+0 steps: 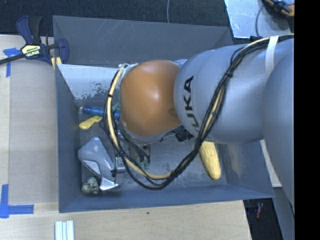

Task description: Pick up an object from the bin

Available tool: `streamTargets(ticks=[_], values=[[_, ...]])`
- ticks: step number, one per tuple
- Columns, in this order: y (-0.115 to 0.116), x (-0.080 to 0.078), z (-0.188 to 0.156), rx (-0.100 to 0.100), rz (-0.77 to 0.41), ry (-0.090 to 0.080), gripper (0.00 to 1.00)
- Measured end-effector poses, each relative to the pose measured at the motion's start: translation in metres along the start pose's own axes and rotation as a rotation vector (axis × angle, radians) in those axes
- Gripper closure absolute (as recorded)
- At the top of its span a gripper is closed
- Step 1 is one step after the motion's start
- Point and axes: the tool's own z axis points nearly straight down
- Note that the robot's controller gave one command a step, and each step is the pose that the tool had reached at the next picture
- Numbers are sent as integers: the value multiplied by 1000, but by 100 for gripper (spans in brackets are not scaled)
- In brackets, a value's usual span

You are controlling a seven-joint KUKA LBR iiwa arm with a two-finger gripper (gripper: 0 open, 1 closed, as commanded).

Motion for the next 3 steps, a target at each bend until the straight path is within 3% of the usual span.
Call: streamTargets(ticks=[1, 2, 3], values=[[-1, -2, -5, -3, 4, -8, 0], [5, -9, 75, -3, -76, -22, 0], [27, -11, 96, -5, -81, -23, 0]])
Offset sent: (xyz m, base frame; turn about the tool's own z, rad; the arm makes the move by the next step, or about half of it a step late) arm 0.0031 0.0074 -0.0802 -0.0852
